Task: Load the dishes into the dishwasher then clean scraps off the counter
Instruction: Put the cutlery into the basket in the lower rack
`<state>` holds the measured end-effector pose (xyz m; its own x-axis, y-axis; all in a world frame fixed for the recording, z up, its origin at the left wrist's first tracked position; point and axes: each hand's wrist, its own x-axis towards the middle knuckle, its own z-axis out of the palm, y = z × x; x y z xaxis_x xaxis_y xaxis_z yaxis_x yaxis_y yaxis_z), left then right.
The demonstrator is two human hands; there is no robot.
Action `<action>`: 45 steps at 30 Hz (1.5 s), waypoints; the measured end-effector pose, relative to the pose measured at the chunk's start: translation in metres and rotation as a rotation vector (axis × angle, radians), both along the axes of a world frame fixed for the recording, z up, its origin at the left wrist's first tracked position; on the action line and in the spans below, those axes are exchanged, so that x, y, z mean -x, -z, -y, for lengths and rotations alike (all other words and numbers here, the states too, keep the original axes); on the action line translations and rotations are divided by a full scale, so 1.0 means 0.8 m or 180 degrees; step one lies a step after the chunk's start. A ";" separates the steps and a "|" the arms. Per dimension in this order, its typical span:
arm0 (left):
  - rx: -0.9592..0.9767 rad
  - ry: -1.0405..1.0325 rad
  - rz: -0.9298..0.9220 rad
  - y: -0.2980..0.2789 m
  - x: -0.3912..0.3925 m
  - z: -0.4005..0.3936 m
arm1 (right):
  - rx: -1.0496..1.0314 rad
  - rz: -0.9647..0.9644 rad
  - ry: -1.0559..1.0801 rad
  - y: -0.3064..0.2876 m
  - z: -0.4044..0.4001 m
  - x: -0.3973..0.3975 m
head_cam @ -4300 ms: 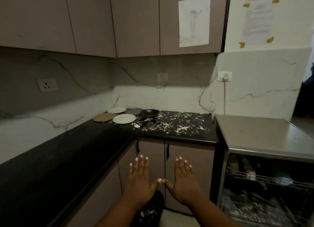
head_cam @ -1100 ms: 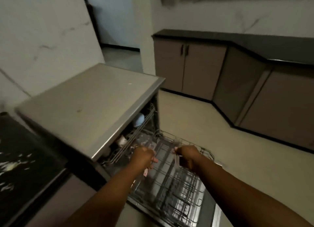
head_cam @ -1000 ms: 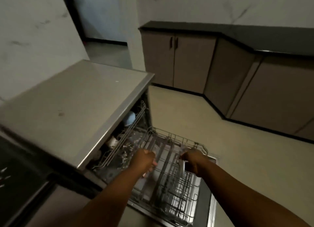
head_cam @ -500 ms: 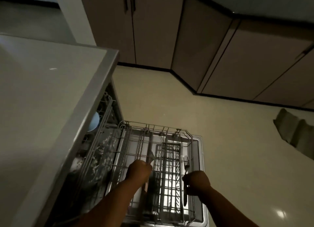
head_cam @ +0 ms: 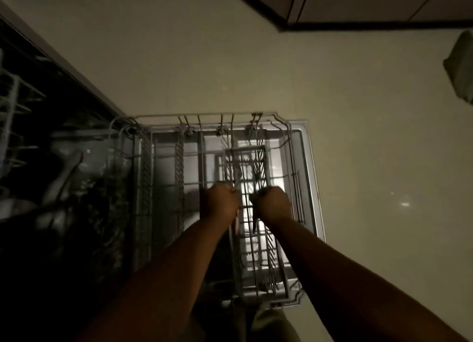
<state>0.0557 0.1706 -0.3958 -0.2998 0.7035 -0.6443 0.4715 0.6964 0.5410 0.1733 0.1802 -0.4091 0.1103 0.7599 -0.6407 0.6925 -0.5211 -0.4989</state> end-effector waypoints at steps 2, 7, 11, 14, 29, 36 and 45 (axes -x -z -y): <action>-0.0018 -0.0013 -0.0091 0.027 -0.010 -0.008 | -0.0076 0.0074 -0.0071 0.022 -0.012 0.003; -0.0044 -0.0002 -0.0326 0.072 -0.024 -0.018 | -0.0119 0.0034 -0.0181 0.065 -0.030 0.007; -0.0119 0.0046 -0.0256 0.094 -0.024 -0.017 | -0.0201 0.0089 -0.0474 0.082 -0.035 0.003; -0.0146 0.0128 -0.0325 0.103 -0.023 -0.018 | -0.0198 0.0095 -0.0517 0.089 -0.038 0.002; -0.0441 0.0432 -0.0371 0.125 -0.016 -0.025 | -0.0436 0.0212 -0.0969 0.113 -0.041 0.004; -0.0297 0.0173 -0.0367 0.142 -0.023 -0.032 | -0.0416 0.0081 -0.1008 0.118 -0.043 -0.001; 0.0250 -0.0672 -0.0013 0.149 -0.022 -0.051 | -0.0641 -0.0126 -0.1005 0.120 -0.036 0.003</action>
<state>0.0729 0.2114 -0.5154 -0.4378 0.5725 -0.6932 0.3128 0.8199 0.4795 0.1712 0.2092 -0.5047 -0.1713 0.8637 -0.4740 0.7815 -0.1738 -0.5992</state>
